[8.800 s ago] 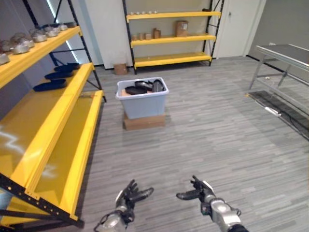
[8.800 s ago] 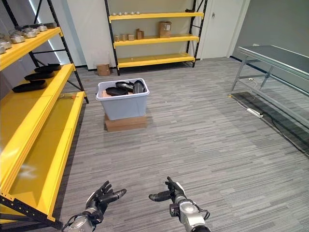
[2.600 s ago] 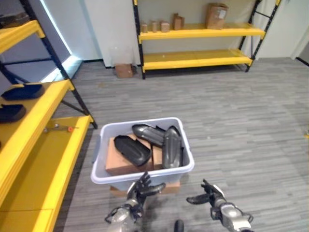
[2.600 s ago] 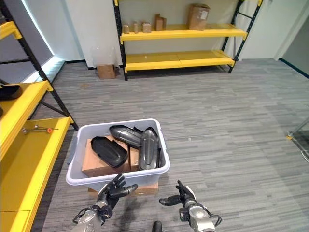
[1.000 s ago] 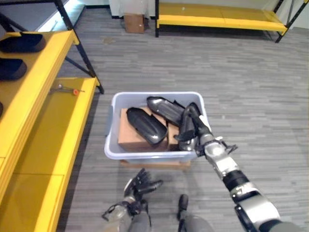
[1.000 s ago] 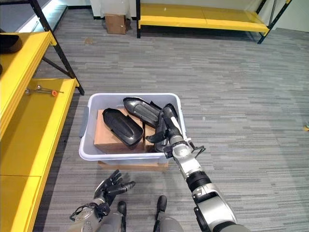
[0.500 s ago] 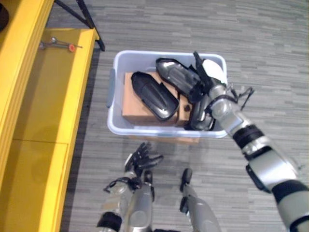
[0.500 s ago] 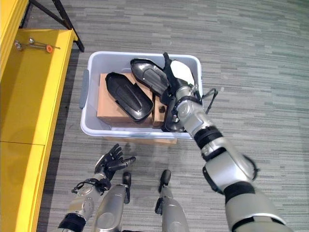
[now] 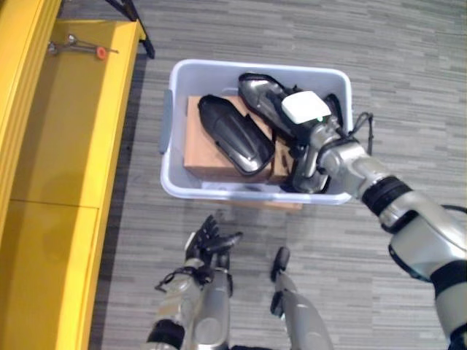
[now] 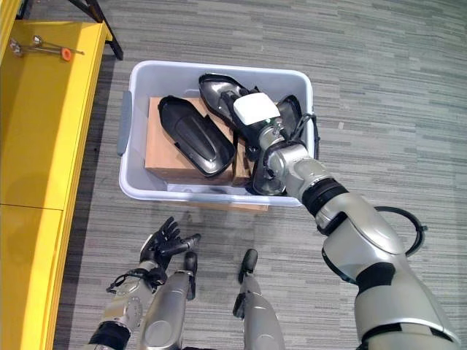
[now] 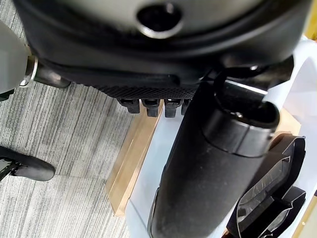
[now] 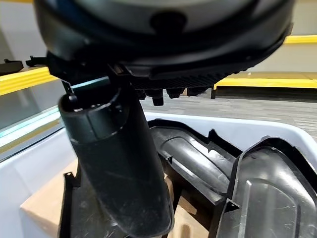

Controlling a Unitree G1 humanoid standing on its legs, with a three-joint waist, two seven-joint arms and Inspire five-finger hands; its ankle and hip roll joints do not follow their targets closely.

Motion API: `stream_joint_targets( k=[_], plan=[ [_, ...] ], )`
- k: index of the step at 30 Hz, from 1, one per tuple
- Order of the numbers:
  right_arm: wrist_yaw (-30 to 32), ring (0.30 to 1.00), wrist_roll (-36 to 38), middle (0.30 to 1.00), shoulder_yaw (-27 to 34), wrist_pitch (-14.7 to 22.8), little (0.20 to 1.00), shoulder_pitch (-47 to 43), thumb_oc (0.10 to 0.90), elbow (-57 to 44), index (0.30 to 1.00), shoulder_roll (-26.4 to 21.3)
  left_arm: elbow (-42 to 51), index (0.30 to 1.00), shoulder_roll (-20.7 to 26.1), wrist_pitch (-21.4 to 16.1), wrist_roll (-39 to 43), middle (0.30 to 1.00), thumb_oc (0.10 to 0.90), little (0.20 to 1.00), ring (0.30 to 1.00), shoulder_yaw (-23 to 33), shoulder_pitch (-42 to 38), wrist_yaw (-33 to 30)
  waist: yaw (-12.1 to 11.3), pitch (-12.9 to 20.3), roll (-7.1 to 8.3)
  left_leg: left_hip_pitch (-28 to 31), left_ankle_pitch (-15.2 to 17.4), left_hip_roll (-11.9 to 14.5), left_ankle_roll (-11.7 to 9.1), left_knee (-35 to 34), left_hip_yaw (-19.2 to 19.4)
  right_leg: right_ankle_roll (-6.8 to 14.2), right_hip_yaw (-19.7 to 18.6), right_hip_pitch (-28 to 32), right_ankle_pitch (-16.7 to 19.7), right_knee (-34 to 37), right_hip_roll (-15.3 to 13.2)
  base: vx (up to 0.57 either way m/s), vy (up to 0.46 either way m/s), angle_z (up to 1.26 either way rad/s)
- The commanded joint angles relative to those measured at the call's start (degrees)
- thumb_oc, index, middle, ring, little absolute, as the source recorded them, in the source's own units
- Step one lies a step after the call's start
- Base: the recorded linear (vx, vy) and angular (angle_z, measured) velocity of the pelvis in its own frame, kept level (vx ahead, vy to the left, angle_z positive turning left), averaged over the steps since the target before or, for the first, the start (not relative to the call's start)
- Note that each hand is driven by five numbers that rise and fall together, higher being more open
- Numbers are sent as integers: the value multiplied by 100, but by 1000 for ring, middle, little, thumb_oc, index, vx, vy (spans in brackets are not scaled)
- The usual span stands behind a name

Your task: Move parts from the plastic box to the shelf.

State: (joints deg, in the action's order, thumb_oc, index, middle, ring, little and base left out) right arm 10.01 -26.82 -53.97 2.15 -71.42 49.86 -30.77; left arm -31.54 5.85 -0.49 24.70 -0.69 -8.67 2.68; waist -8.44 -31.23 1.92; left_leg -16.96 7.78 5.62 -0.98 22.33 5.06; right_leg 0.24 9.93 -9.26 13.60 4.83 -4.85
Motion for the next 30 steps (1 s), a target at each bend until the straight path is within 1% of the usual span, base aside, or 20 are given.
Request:
stream_joint_targets(
  k=[1,8,15,23,25,30],
  plan=[
    [158,1000,-29,1000,-115,106,1000,-870,900,-486,1000,-275,682,1000,-54,-405,295,1000,900,1000,1000,-174,245,-15,-131,143,-67,542,-1193,453,-502,-1491,-310,86,-218,681,-677,-520,-443,0,0,0],
    [90,1000,-50,1000,-217,164,1000,-739,900,-433,1000,-171,676,1000,-53,-416,333,1000,900,1000,1000,-172,274,-37,-128,143,-24,461,-1174,485,-524,-1460,-312,90,-212,638,-657,-495,-440,0,0,0],
    [155,1000,-136,1000,-268,172,1000,-900,900,-382,1000,-41,704,1000,-42,-417,404,1000,900,1000,1000,-202,295,-60,-144,143,-14,291,-1166,497,-554,-1395,-327,86,-179,521,-632,-498,-455,0,0,0],
    [165,1000,-151,1000,-249,143,1000,-935,900,-382,1000,78,732,1000,-9,-426,410,1000,900,1000,1000,-180,317,-82,-186,143,-25,79,-1162,496,-566,-1273,-360,83,-159,371,-626,-546,-472,-1,4,1],
    [152,1000,-201,1000,-316,149,1000,-923,900,-326,1000,168,771,1000,11,-427,416,1000,900,1000,1000,-170,331,-109,-229,143,-39,-82,-1164,483,-588,-1152,-394,75,-164,282,-620,-595,-493,-2,34,0],
    [169,1000,-259,1000,-357,164,1000,-917,900,-385,1000,171,762,1000,26,-422,448,1000,900,1000,1000,-186,340,-120,-228,143,-56,-200,-1150,476,-600,-1045,-409,71,-153,193,-616,-632,-529,2,23,-1]
  ],
)
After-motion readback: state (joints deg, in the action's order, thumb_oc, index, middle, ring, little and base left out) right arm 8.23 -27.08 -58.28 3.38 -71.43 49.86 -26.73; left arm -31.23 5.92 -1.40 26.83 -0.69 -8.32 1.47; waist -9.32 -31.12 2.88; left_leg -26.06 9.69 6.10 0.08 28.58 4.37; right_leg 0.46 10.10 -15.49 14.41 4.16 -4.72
